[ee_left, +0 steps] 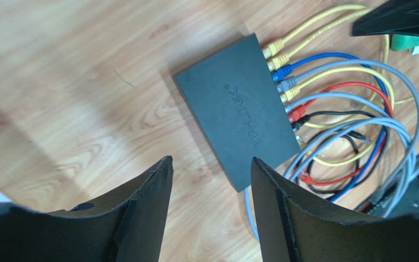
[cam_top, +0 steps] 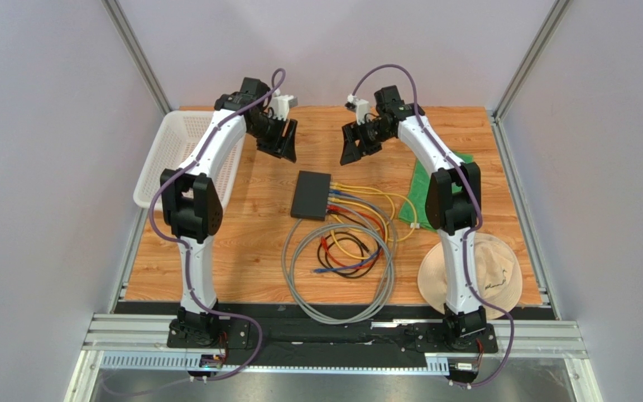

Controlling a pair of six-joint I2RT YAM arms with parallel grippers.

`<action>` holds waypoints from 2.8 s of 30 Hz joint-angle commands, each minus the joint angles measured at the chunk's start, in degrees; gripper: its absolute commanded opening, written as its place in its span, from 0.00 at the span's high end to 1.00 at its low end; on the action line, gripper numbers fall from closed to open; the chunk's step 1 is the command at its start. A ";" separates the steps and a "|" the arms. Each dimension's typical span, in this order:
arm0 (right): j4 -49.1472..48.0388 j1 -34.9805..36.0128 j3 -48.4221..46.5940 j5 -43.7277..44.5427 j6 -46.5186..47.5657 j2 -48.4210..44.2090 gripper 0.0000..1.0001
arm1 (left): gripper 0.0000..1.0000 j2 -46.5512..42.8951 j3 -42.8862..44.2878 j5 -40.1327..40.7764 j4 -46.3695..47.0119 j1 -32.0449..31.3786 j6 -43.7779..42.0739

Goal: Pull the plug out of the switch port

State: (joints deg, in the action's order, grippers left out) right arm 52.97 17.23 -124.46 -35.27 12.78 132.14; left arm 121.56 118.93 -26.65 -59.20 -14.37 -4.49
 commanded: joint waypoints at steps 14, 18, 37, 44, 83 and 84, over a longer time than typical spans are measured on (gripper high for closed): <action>-8.94 1.31 -1.57 -14.83 -3.46 11.12 0.40 | 0.37 9.30 0.07 -8.59 -2.32 0.31 -0.52; -7.80 1.84 0.10 -14.92 -1.71 11.13 0.45 | 0.40 10.72 0.07 -8.33 -2.41 0.13 -1.92; -5.42 4.73 12.31 -12.82 2.42 5.77 0.46 | 0.45 12.22 -2.30 -8.85 -4.08 -1.71 -3.07; -4.46 4.57 7.41 -9.82 2.17 6.90 0.43 | 0.41 7.04 -4.66 -5.60 -2.94 -1.45 -2.19; -8.15 1.75 7.74 -13.34 -5.48 12.79 0.45 | 0.36 1.94 -1.87 -0.14 -2.68 -3.38 -4.47; -8.15 1.84 7.66 -13.25 -5.39 12.88 0.45 | 0.37 0.71 -1.60 -1.11 -2.24 -3.38 -4.47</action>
State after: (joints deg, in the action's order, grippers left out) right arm 46.41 18.50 -117.05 -54.30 6.24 142.98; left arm 131.61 113.08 -27.40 -62.94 -18.37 -6.94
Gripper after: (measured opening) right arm 0.554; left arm 0.634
